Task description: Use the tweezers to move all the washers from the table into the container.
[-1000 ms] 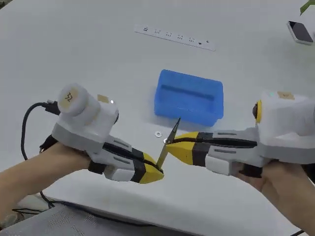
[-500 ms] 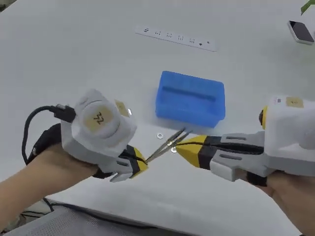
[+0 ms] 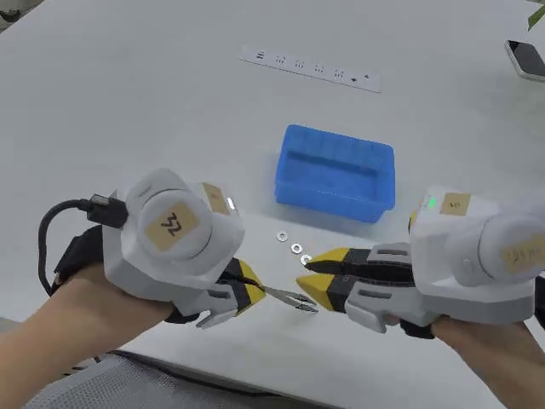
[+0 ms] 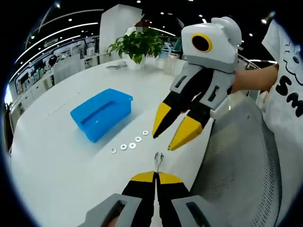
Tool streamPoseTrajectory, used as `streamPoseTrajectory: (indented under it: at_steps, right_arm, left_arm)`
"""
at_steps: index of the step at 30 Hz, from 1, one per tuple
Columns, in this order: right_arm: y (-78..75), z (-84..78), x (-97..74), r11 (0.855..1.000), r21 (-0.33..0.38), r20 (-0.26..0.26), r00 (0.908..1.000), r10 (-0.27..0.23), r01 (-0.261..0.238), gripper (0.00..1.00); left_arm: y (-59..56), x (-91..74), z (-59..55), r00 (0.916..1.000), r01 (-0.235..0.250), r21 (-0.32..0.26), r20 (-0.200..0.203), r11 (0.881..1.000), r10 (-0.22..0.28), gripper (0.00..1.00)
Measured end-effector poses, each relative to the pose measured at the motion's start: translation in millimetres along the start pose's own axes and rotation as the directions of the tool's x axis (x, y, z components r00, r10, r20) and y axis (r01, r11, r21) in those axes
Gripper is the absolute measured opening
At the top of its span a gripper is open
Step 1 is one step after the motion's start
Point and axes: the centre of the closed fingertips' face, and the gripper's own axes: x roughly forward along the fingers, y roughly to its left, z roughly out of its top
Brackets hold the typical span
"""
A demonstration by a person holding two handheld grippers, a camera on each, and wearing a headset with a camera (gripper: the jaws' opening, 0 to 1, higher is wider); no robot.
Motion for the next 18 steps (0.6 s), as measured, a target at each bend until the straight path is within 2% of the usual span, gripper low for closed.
streamPoseTrajectory:
  at_steps: [1, 3, 5, 8, 11, 16, 18]
  right_arm:
    - [0.1, -6.7, 2.5, 0.999, -0.033, -0.034, 0.9994, -0.004, 0.003, 0.2]
    - [-0.8, -16.8, 9.7, 0.99, -0.139, -0.095, 0.9954, -0.016, 0.003, 0.2]
    - [1.4, -20.2, 19.6, 0.986, -0.167, -0.12, 0.9928, -0.003, -0.017, 0.2]
    - [-2.6, -17.6, 28.7, 0.97, -0.242, -0.134, 0.9908, -0.013, -0.02, 0.18]
    - [-5.1, -17.0, 33.5, 0.962, -0.271, -0.144, 0.9894, -0.019, -0.021, 0.13]
    - [-12.6, -18.5, 29.2, 0.933, -0.359, -0.164, 0.985, -0.054, -0.009, 0.06]
    - [-13.4, -19.8, 26.2, 0.933, -0.359, -0.167, 0.9844, -0.055, -0.008, 0.05]
  left_arm:
    - [-0.5, 0.8, 0.8, 1.0, 0.001, 0.004, 0.001, 1.0, -0.001, 0.0]
    - [-2.1, 0.2, 4.2, 1.0, 0.001, 0.02, 0.007, 1.0, -0.001, 0.0]
    - [-4.2, -0.4, 8.8, 0.9998, 0.004, 0.035, 0.018, 0.999, -0.005, 0.0]
    - [-5.5, -2.1, 14.9, 0.9995, 0.002, 0.049, 0.031, 0.999, -0.004, 0.0]
    - [-5.4, -2.4, 19.5, 0.999, -0.008, 0.072, 0.044, 0.997, 0.005, 0.0]
    - [-6.0, -1.2, 28.7, 0.9971, -0.022, 0.108, 0.075, 0.994, 0.014, 0.0]
    - [-7.1, 0.3, 36.2, 0.9945, -0.031, 0.129, 0.103, 0.991, 0.017, 0.0]
